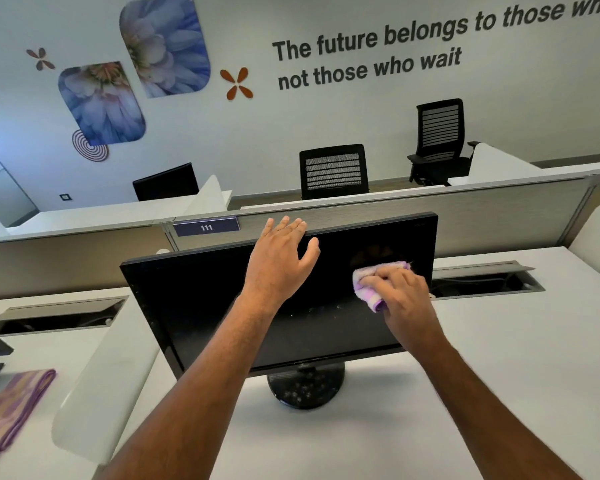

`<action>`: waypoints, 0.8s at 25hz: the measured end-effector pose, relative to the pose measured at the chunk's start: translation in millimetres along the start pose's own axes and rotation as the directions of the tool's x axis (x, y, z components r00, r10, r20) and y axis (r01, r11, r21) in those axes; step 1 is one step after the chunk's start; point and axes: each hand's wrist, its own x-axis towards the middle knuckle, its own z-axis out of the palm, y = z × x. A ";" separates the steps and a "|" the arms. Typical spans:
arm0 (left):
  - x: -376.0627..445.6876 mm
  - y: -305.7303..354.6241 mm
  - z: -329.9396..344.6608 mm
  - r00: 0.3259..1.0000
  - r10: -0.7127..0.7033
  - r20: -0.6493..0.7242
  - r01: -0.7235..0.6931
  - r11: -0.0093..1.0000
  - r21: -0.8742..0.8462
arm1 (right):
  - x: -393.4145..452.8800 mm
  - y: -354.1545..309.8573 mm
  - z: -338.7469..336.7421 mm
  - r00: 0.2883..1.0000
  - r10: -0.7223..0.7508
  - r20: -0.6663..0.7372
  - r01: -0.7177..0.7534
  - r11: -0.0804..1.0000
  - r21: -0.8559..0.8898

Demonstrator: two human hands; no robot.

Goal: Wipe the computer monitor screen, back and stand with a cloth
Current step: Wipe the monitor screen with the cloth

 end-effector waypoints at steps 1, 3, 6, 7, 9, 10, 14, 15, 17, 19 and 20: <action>0.4 0.1 0.9 1.000 -0.003 0.002 0.003 1.000 -0.007 | 7.0 3.0 -5.0 0.999 0.027 -0.022 -0.027 1.000 0.007; -0.5 1.3 2.7 1.000 -0.016 -0.003 0.016 1.000 -0.025 | 13.6 2.5 -8.4 0.999 0.010 -0.037 -0.009 1.000 0.022; -3.1 2.3 3.9 0.999 -0.025 -0.021 0.024 0.999 -0.047 | -7.1 7.6 2.6 0.994 -0.106 0.031 0.105 0.994 0.027; -3.1 2.2 3.6 0.999 -0.025 -0.021 0.023 0.998 -0.053 | -17.2 14.3 4.3 0.992 -0.114 0.053 0.113 0.993 0.030; -2.9 1.8 3.7 0.999 -0.024 -0.026 0.023 0.998 -0.050 | -28.2 28.8 -0.5 0.997 -0.067 0.043 0.066 0.998 0.024; -3.2 1.9 3.9 0.999 -0.025 -0.032 0.024 0.999 -0.046 | -27.2 33.5 -6.2 0.999 -0.027 0.022 0.027 1.000 0.015; -5.8 4.4 6.0 0.999 -0.021 -0.044 0.019 0.999 -0.041 | 1.2 31.1 -27.8 0.999 0.036 -0.040 -0.037 0.999 -0.015; -6.3 4.2 6.0 0.999 -0.020 -0.048 0.018 0.999 -0.043 | 7.9 30.2 -30.0 0.999 0.009 -0.041 -0.010 1.000 -0.012; -6.9 2.6 5.0 0.999 -0.015 -0.049 0.013 0.999 -0.052 | 9.3 32.5 -30.0 0.999 -0.049 -0.016 0.049 0.999 -0.001; -6.4 0.7 3.8 0.999 -0.006 -0.042 0.004 0.999 -0.050 | -1.8 39.7 -26.0 0.994 -0.104 0.032 0.104 0.995 0.003; -6.1 1.1 3.6 0.999 -0.001 -0.039 -0.001 0.999 -0.048 | -10.0 43.7 -25.0 0.990 -0.122 0.065 0.122 0.993 0.002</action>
